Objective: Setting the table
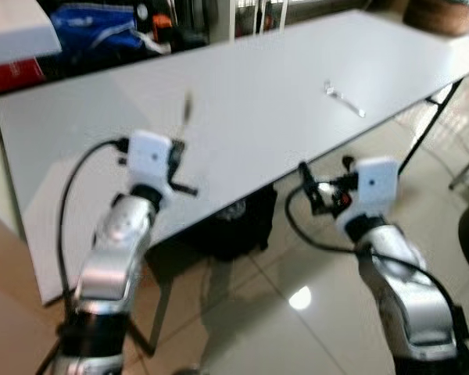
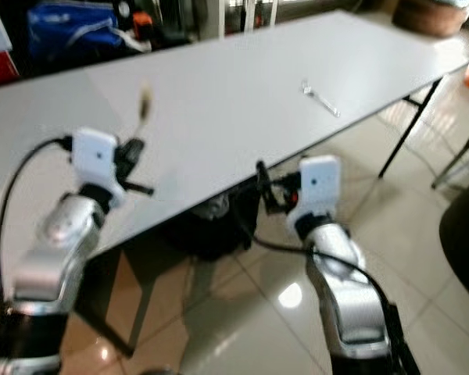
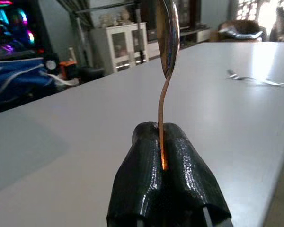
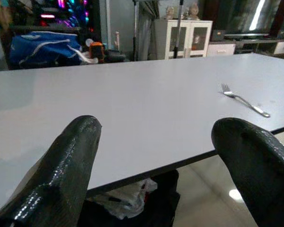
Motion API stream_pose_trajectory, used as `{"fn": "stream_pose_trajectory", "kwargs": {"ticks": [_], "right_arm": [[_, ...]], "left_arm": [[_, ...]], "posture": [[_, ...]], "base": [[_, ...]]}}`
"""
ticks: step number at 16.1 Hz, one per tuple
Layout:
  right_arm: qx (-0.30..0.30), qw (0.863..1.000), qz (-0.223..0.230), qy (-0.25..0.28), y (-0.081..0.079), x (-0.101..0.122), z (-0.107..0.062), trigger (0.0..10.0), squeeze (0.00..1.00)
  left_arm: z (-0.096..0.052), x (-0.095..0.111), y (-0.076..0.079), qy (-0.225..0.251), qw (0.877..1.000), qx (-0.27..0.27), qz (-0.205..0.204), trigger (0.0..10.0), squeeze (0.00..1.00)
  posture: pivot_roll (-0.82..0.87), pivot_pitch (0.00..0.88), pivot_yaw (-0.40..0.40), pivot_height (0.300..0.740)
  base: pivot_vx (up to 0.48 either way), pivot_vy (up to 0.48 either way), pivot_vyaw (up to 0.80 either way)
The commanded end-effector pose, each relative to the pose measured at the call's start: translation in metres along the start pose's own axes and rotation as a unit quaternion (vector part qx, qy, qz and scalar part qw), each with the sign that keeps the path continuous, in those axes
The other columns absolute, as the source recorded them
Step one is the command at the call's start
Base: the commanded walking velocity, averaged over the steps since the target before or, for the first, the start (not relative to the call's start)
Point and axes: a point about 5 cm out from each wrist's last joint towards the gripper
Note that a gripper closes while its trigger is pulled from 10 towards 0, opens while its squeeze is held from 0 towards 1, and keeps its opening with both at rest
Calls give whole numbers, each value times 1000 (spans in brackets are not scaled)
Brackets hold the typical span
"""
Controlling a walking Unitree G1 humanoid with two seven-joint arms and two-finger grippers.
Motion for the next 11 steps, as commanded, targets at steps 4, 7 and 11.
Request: {"fn": "stream_pose_trajectory", "kwargs": {"ticks": [4, 7, 11], "right_arm": [[-15, 1000, -13, -4, 6, 0, 1, 10000, 0], [-24, 1000, -13, -5, 9, 0, 1, 10000, 0], [-30, 999, -16, -5, 12, 1, 1, 10000, 0]], "left_arm": [[2, 0, 7, 0, 1000, -2, 8, 10000, 0], [2, 0, 7, -1, 1000, 1, 8, 10000, 0], [3, 0, 9, -2, 1000, 0, 8, 10000, 0]], "posture": [[52, 27, 3, 740], [52, 27, 3, 740], [45, 35, 2, 740]], "base": [[0, -448, 800], [0, -480, 800], [0, -480, 800]]}}
Point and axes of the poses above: a point about 5 cm out from each wrist's last joint towards the gripper, its own z axis pointing out of the wrist towards the gripper, its own x axis along the axis of the wrist's last joint, y = z × x, and after that the axes turned 6 degrees about -z, right-handed
